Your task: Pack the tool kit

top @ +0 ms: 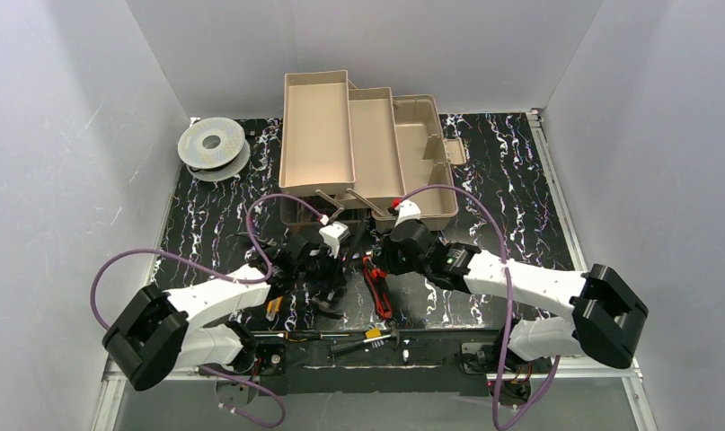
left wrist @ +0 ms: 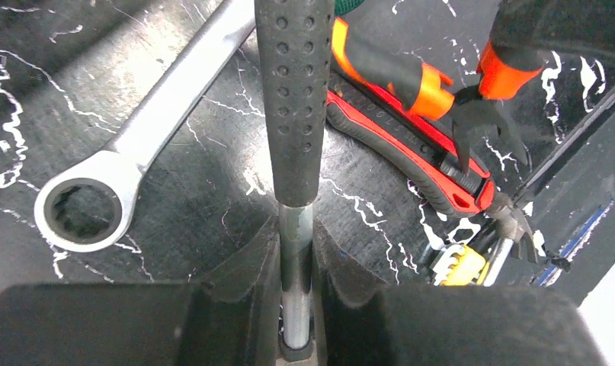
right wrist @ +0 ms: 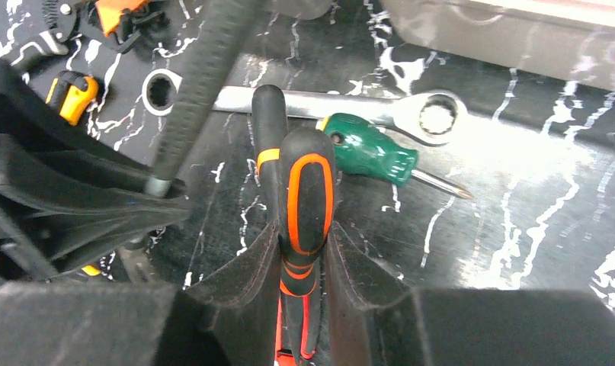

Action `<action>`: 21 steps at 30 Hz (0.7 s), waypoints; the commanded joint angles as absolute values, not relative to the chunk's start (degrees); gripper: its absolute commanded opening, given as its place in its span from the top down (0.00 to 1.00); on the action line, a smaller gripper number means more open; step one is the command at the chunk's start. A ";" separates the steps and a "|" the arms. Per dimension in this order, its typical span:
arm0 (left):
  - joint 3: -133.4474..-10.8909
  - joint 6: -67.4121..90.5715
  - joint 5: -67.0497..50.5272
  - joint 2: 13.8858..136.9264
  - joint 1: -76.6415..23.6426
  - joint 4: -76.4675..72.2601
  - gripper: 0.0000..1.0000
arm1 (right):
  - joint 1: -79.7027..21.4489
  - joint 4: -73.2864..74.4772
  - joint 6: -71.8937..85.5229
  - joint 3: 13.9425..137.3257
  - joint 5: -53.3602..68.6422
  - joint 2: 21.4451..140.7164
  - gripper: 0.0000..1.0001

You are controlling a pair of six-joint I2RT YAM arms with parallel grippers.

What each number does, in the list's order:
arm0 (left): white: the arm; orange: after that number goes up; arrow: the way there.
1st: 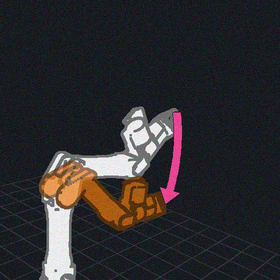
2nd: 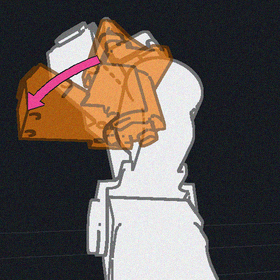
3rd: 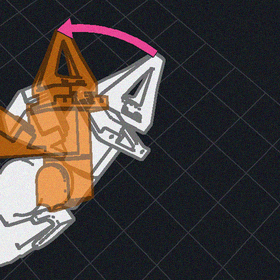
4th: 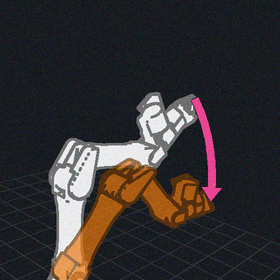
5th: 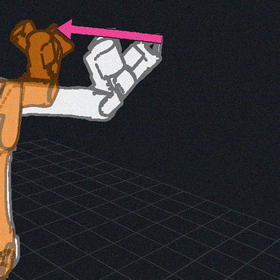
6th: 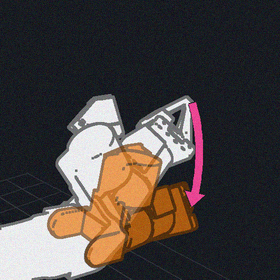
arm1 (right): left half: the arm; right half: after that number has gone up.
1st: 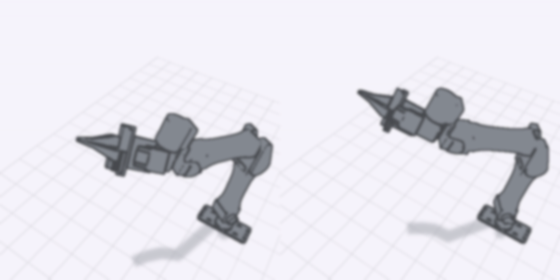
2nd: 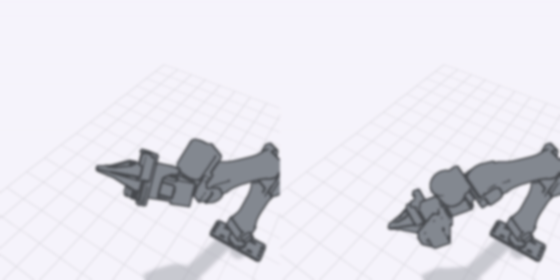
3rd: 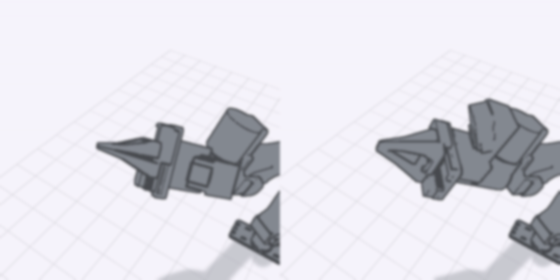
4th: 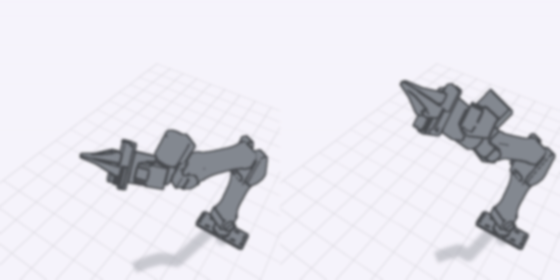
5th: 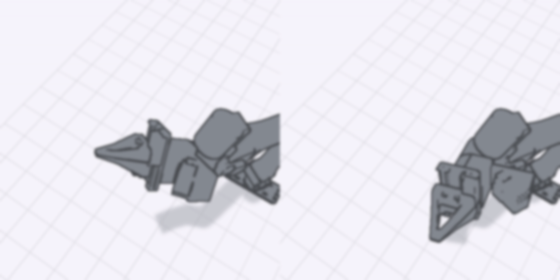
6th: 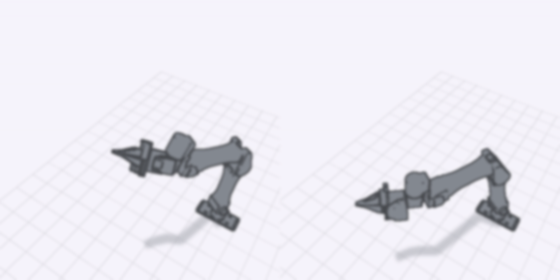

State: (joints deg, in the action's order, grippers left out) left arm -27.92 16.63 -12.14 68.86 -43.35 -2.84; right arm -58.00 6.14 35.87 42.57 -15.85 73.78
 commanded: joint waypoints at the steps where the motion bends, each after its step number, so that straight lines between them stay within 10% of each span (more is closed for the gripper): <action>1: -31.20 17.53 -10.39 63.04 -43.51 1.62 1.00 | -58.15 6.76 33.67 43.44 -22.24 68.57 0.99; 21: -47.99 18.28 -17.87 48.68 -42.55 11.51 1.00 | -45.01 -0.10 16.79 52.07 -25.24 55.80 0.99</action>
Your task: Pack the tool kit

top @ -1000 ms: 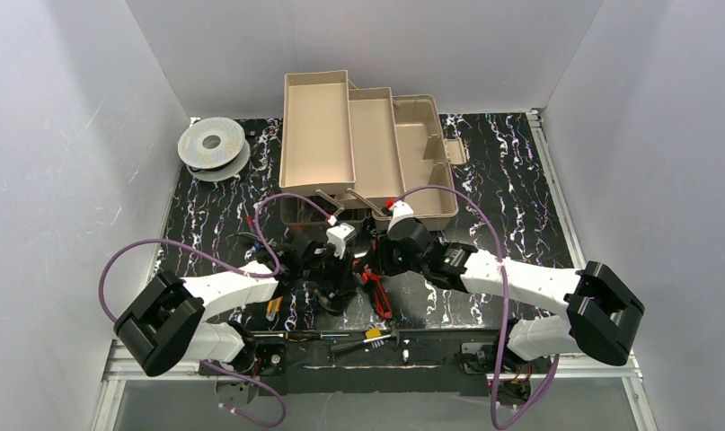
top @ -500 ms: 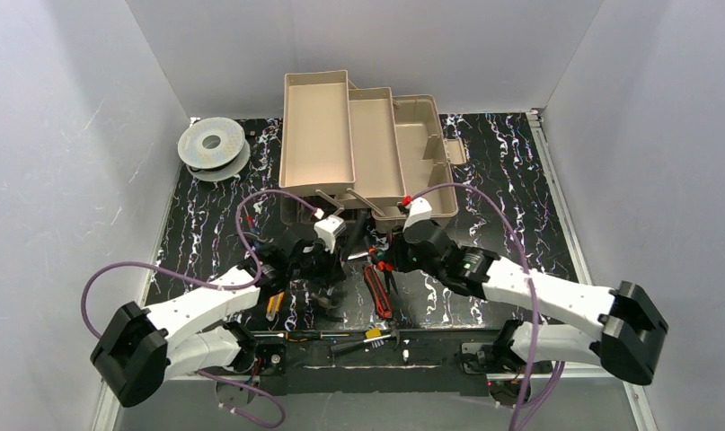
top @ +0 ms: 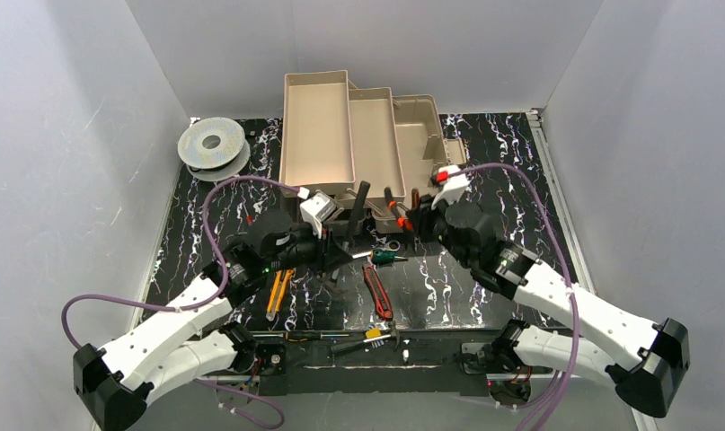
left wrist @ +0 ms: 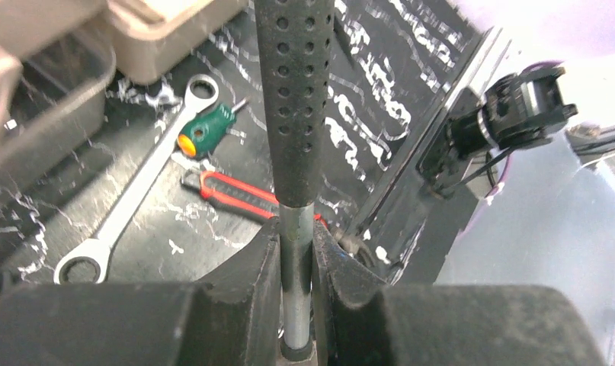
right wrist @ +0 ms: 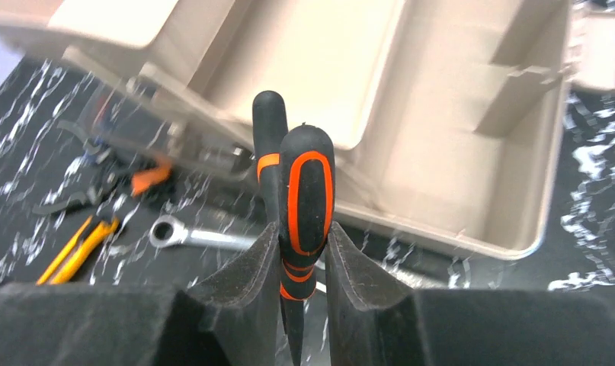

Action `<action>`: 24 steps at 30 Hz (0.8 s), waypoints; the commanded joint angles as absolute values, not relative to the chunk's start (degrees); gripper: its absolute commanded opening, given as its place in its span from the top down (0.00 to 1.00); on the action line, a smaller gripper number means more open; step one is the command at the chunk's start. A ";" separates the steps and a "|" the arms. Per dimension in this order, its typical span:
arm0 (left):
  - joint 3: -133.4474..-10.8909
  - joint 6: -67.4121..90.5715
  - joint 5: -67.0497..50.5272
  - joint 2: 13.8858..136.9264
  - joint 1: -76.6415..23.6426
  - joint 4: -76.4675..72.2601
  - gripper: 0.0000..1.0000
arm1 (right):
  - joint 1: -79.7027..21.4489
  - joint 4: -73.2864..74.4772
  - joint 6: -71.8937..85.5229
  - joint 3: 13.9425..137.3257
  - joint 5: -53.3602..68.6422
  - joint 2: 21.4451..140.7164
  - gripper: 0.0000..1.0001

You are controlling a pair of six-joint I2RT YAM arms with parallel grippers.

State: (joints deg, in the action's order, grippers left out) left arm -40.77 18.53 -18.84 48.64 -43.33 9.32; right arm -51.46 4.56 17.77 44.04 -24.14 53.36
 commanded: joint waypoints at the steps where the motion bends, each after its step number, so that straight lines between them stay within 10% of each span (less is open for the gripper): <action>1: -50.17 18.35 -17.87 49.75 -41.63 12.34 1.00 | -42.27 1.40 17.44 54.29 -23.17 57.05 0.99; 24: -94.19 25.70 -16.19 86.23 -15.20 25.98 1.00 | -22.48 13.18 27.81 82.95 6.91 77.92 0.99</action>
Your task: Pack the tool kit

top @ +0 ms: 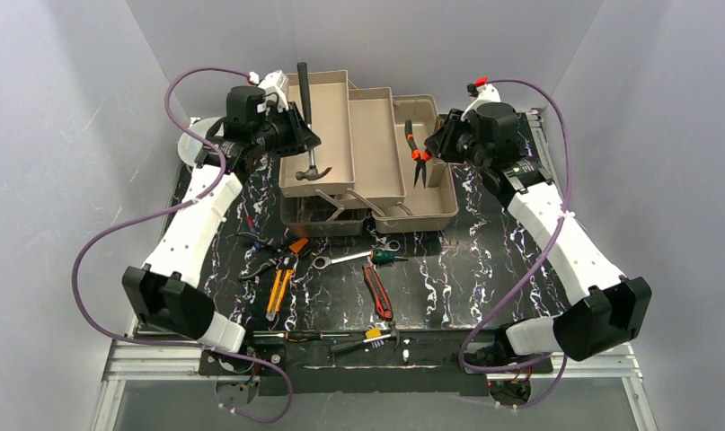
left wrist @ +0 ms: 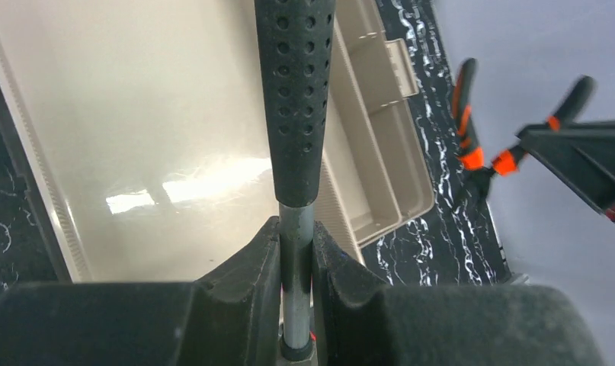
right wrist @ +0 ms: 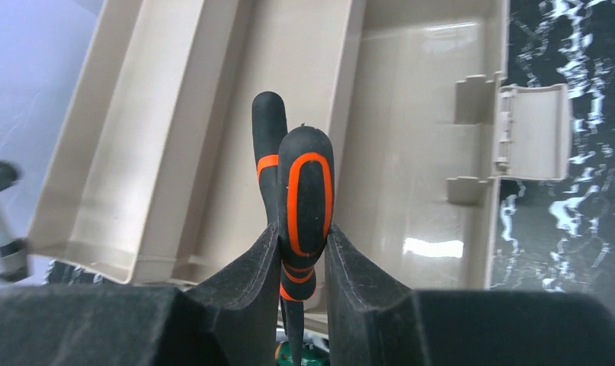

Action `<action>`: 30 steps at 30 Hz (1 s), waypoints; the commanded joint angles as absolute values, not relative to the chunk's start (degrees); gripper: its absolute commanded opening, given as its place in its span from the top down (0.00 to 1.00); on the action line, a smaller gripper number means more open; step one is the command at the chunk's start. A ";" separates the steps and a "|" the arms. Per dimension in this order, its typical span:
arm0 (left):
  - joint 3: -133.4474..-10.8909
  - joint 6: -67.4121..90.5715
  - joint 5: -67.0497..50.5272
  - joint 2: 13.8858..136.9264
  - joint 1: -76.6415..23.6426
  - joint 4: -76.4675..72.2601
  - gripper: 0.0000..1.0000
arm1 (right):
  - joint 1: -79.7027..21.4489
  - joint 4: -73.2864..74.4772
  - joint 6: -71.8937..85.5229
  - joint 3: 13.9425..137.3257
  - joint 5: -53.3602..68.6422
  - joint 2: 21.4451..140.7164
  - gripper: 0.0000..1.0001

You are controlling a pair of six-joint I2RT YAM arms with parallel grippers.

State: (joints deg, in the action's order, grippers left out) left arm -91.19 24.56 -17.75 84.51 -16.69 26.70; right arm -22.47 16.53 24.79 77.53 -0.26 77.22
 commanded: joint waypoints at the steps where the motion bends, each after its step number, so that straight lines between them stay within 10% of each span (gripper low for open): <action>1: -94.99 25.70 -15.82 87.30 -14.80 25.84 1.00 | -22.50 12.96 28.12 83.50 8.73 78.60 0.99; 12: -106.23 24.20 -16.60 99.72 -13.83 30.86 1.00 | -23.03 11.16 32.22 84.67 9.74 83.01 0.99; 19: -107.70 24.01 -15.80 101.39 -13.84 32.13 0.44 | -24.42 7.32 31.91 81.68 5.40 81.91 0.99; 30: -106.82 22.19 -13.50 91.02 -13.79 29.58 0.11 | -27.86 4.81 32.47 85.73 1.02 89.43 0.99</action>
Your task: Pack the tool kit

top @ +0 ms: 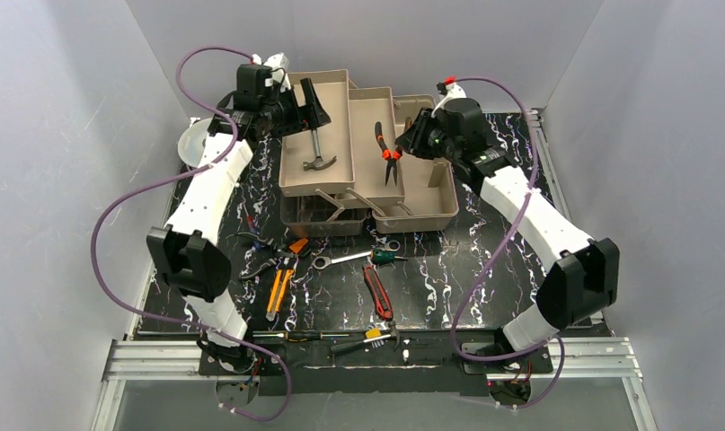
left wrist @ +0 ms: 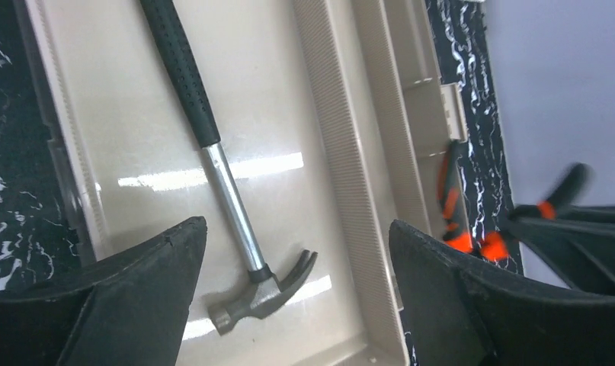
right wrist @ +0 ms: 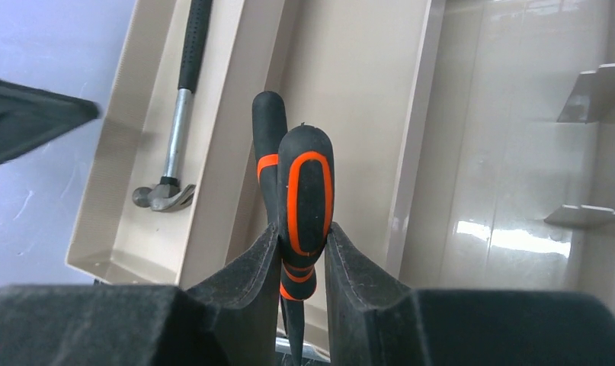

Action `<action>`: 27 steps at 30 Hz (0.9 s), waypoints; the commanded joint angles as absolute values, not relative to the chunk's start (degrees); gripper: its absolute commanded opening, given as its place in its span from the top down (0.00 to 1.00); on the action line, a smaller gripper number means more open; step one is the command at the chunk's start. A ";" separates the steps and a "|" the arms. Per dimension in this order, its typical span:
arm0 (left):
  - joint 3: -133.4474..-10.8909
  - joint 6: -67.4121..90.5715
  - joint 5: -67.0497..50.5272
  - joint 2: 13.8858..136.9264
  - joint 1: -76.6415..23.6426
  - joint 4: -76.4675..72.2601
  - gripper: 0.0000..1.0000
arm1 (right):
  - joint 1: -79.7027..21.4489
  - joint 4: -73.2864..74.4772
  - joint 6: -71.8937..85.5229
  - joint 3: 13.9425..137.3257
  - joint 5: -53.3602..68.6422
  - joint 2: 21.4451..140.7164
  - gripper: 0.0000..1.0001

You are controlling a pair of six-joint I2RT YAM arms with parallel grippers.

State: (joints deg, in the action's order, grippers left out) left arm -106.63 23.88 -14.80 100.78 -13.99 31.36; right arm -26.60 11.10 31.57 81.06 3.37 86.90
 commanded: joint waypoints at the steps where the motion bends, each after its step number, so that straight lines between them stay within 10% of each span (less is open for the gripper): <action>1: -106.06 21.92 -13.63 89.42 -13.81 29.34 0.11 | -27.97 5.04 32.58 86.68 1.21 90.50 0.99; 20: -70.18 21.97 -12.42 57.86 -13.75 36.67 0.05 | -28.22 9.38 35.32 97.10 14.04 104.43 0.96; 22: -65.93 23.77 -11.31 55.37 -13.79 36.69 0.06 | -28.26 9.55 35.42 97.44 14.96 105.23 0.89; 27: -57.72 29.25 -2.32 51.73 -13.82 39.27 0.06 | -28.21 12.76 36.49 98.83 12.87 106.45 0.35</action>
State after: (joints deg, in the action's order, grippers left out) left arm -61.99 24.89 -9.08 55.29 -14.00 36.56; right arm -28.14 13.41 35.59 95.29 12.58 106.85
